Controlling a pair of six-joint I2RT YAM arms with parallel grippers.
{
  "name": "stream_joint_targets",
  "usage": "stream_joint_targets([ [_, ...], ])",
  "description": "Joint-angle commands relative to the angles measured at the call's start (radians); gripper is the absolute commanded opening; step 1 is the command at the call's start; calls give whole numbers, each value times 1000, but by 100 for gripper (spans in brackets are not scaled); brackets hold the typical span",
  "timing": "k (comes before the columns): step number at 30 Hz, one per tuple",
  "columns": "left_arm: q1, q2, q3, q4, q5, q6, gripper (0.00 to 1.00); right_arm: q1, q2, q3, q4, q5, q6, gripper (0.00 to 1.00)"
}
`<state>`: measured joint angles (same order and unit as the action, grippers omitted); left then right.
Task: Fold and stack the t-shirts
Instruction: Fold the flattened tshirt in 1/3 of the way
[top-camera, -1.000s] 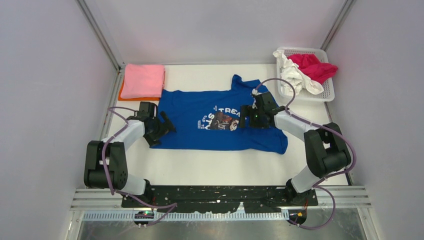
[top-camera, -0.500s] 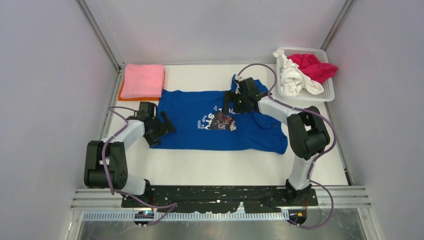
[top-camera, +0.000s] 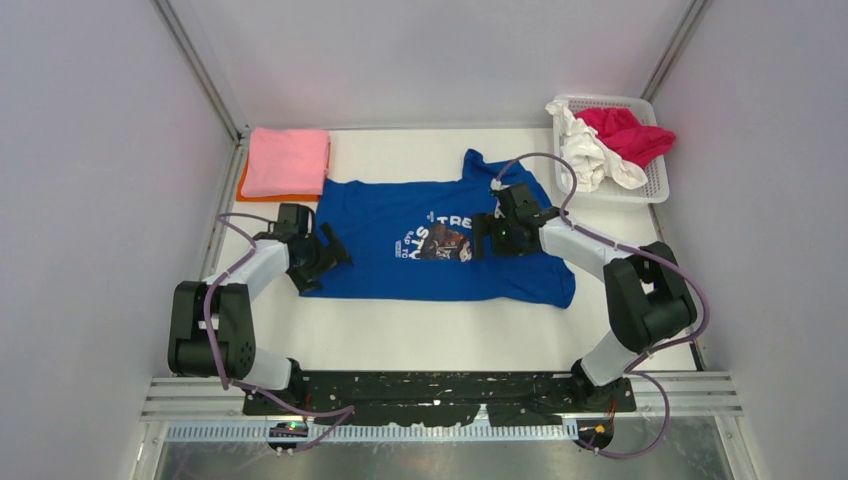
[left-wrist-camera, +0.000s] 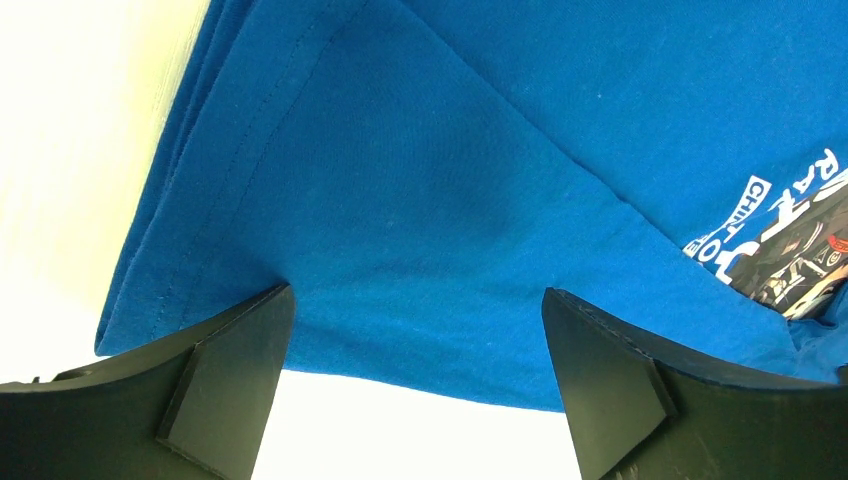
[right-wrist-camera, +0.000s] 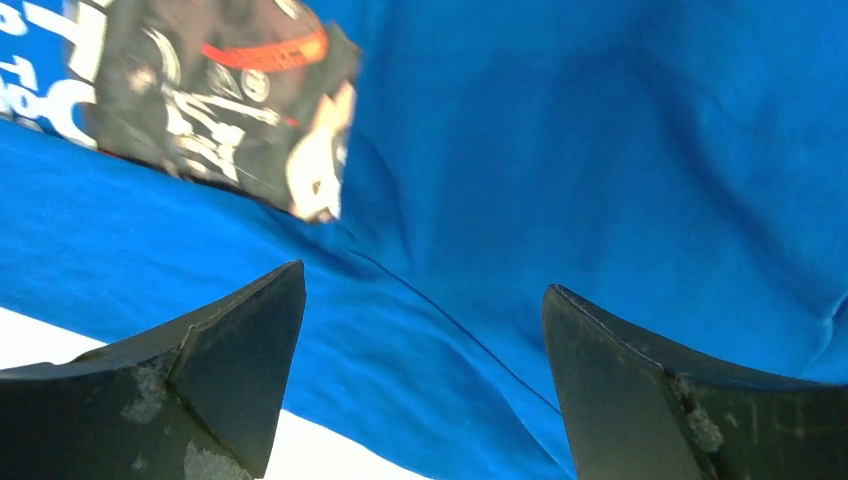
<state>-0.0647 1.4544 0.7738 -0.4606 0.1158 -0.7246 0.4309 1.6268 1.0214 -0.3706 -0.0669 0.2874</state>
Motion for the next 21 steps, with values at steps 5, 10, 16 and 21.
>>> stream_joint_targets([
  [5, 8, 17, 1, -17, -13, 20, 100, -104, 39, -24, 14, 61, -4, 95],
  [10, 8, 15, 10, -32, -26, 24, 100, -175, 149, 140, 52, 255, -48, 95],
  [16, 8, -20, 16, -50, -43, 27, 100, -178, 165, 247, 69, 244, -88, 96],
  [21, 7, -63, 26, -59, -39, 13, 100, -159, 5, 79, 55, 175, -37, 95],
])
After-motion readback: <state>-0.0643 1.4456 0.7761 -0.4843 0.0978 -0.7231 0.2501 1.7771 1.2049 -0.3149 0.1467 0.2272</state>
